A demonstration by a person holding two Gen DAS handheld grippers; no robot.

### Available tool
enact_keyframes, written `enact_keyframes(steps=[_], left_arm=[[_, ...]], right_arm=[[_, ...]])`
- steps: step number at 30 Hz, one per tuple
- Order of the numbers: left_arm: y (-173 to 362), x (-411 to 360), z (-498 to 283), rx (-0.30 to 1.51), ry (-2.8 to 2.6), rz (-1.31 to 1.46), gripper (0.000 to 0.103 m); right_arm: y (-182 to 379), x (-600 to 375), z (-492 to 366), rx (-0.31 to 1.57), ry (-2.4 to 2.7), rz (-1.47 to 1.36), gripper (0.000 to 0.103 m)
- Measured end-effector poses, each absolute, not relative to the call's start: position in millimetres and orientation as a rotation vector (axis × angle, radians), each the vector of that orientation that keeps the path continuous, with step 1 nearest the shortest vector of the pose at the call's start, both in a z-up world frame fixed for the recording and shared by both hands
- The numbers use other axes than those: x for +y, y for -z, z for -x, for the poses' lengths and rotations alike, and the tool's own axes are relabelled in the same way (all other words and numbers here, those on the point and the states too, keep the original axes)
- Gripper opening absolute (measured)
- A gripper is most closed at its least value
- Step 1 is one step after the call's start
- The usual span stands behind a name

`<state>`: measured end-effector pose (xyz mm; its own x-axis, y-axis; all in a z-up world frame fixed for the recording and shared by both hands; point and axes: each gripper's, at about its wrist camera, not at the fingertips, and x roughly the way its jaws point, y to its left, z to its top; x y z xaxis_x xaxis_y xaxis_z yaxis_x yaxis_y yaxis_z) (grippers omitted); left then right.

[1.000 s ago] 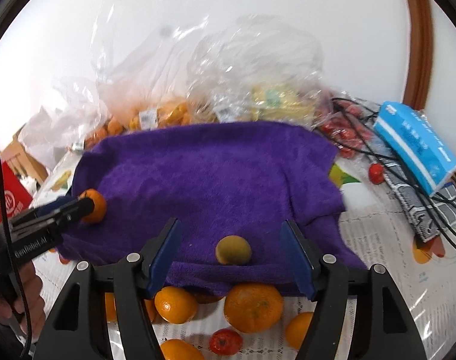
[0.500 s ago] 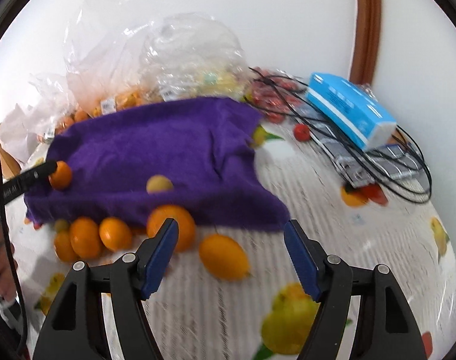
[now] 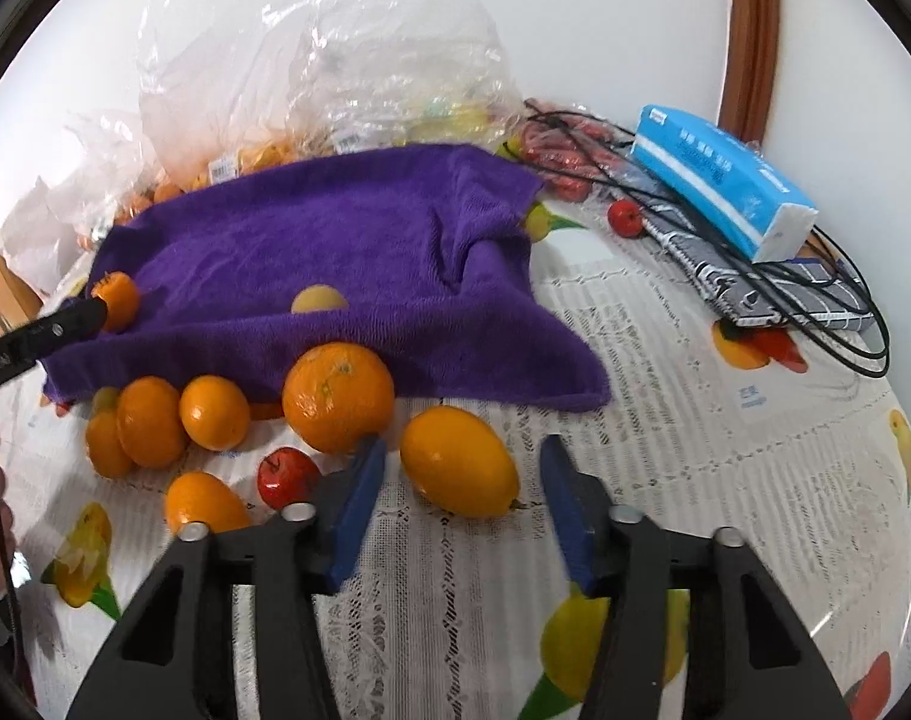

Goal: Organize fruits
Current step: 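Move the right tool to a yellow oval orange and close on it, then grasp a large mandarin beside the towel with the left tool while the right tool holds the oval orange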

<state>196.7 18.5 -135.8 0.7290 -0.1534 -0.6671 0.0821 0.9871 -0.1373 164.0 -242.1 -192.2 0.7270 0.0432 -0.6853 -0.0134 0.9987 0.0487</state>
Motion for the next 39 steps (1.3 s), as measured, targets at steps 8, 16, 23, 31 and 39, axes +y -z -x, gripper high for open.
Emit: enact_keyframes(steps=[8,16,23,31,39], left_arm=[[137,18,-197,0.765,0.157,0.129,0.054],[137,19,-195,0.75,0.141,0.146,0.054],[131,19,-189,0.734,0.2,0.171,0.054],[130,4,-180,0.746,0.302,0.145,0.061],[139,-36,-162,0.763,0.405,-0.026,0.065]], right_arm=[[195,-246,-172,0.781,-0.006,-0.056,0.038],[195,-246,-170,0.779,-0.001,-0.07,0.036],[194,-250,-168,0.768,-0.009,-0.093,0.033],[193,-256,-155,0.739,0.003,-0.126,0.032],[194,-255,-147,0.738,-0.005,-0.123,0.032]])
